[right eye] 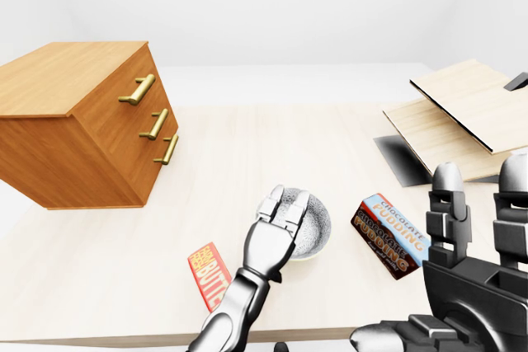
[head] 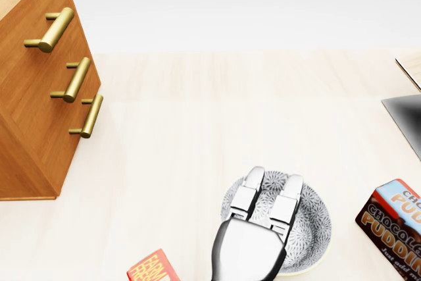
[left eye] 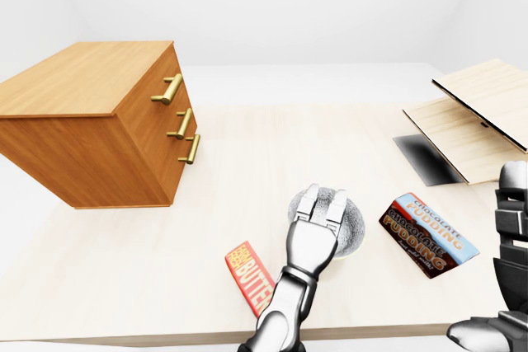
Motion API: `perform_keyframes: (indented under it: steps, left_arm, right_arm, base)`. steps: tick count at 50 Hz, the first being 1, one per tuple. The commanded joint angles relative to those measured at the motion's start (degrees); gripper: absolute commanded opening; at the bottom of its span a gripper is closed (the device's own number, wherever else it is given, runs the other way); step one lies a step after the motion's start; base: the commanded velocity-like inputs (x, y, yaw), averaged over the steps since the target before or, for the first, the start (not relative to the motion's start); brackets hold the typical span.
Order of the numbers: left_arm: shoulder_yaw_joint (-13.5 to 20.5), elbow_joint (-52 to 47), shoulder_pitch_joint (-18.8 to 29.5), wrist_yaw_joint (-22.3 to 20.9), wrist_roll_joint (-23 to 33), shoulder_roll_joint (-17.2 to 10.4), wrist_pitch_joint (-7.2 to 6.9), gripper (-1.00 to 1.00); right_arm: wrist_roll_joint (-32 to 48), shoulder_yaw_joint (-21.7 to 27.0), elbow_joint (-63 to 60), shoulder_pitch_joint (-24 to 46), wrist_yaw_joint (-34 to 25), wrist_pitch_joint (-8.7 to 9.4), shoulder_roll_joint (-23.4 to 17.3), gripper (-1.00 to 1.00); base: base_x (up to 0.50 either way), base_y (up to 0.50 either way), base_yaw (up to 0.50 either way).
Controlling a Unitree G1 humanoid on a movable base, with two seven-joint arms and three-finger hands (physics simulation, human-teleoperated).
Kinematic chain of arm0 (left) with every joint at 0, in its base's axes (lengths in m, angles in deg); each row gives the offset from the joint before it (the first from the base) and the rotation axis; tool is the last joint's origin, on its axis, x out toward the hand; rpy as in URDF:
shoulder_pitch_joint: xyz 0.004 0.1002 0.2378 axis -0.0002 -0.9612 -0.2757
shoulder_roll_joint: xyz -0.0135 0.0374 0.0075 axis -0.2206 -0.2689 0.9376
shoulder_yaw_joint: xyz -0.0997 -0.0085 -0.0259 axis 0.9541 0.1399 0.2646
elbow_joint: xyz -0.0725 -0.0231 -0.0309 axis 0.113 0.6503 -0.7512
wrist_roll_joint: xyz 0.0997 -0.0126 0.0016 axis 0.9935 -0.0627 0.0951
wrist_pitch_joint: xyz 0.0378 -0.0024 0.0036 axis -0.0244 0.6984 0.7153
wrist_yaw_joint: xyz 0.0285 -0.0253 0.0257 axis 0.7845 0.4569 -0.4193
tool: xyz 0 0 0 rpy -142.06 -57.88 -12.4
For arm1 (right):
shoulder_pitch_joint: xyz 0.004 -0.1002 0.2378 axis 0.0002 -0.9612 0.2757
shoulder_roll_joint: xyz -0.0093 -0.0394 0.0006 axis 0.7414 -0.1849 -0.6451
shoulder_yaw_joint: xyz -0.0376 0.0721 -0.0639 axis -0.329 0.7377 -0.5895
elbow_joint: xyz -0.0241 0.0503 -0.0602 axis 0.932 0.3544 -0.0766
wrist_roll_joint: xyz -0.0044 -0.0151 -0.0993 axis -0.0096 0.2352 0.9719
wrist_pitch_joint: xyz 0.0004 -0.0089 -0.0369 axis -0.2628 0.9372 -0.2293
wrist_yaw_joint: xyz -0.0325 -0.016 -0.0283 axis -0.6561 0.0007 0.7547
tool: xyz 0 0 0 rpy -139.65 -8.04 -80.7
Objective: Close the top drawer of the cabinet and put the bowl on top of it.
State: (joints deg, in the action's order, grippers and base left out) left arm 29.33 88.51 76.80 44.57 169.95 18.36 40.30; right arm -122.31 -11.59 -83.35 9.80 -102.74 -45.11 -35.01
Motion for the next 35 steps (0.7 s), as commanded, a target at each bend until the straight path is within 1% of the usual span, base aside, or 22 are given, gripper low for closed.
perform_keyframes:
  steps: [1, 5, 14, 15, 16, 17, 19, 27, 35]
  left_arm:
    - [0.13, 1.30, 0.24, 0.76, -0.41, 0.25, 0.00, 1.00]
    - [0.03, 0.89, 0.22, 0.44, -0.21, 0.21, 0.00, 1.00]
    - [-0.01, 1.42, 0.15, 0.83, -0.18, 0.24, 0.00, 1.00]
    - [-0.08, 1.28, 0.06, 0.82, -0.19, 0.23, 0.00, -0.06]
    - [-0.17, 1.27, -0.05, 0.89, -0.09, 0.09, 0.00, -1.00]
    - [-0.29, 2.07, 0.00, 0.38, 0.69, -0.10, 0.00, -1.00]
    - [0.13, 3.02, 0.18, 1.28, 0.12, 0.20, 0.00, -1.00]
    - [0.05, 2.61, 0.01, 1.12, 0.30, 0.17, 0.00, -1.00]
    - [0.43, 3.66, 0.35, 1.59, 0.05, 0.26, 0.00, -1.00]
  right_arm:
    - [0.08, 0.16, 0.00, 0.12, -0.35, 0.06, 0.32, 1.00]
    - [0.13, 0.17, 0.00, 0.37, -0.07, 0.30, 0.18, 1.00]
    - [0.17, 0.02, 0.00, 0.33, 0.15, 0.17, -0.03, 1.00]
    - [0.24, 0.00, 0.00, 0.43, 0.21, 0.27, -0.05, 1.00]
    - [0.25, 0.02, 0.00, 0.50, 0.23, 0.36, -0.07, 1.00]
    - [0.22, 0.10, 0.00, 0.52, 0.27, 0.34, -0.08, 1.00]
    - [-0.09, 0.12, 0.00, 0.30, 0.30, 0.17, -0.23, 1.00]
    - [-0.10, -0.21, 0.00, 0.08, 0.79, -0.10, -0.64, 1.00]
    - [-0.11, -0.83, 0.00, -0.62, 0.87, -0.85, -0.86, 1.00]
  base:
    - [0.00, 0.00, 0.00]
    - [0.00, 0.00, 0.00]
    - [0.00, 0.00, 0.00]
    - [0.00, 0.00, 0.00]
    - [0.00, 0.00, 0.00]
    - [0.00, 0.00, 0.00]
    - [0.00, 0.00, 0.00]
    - [0.00, 0.00, 0.00]
    - [0.00, 0.00, 0.00]
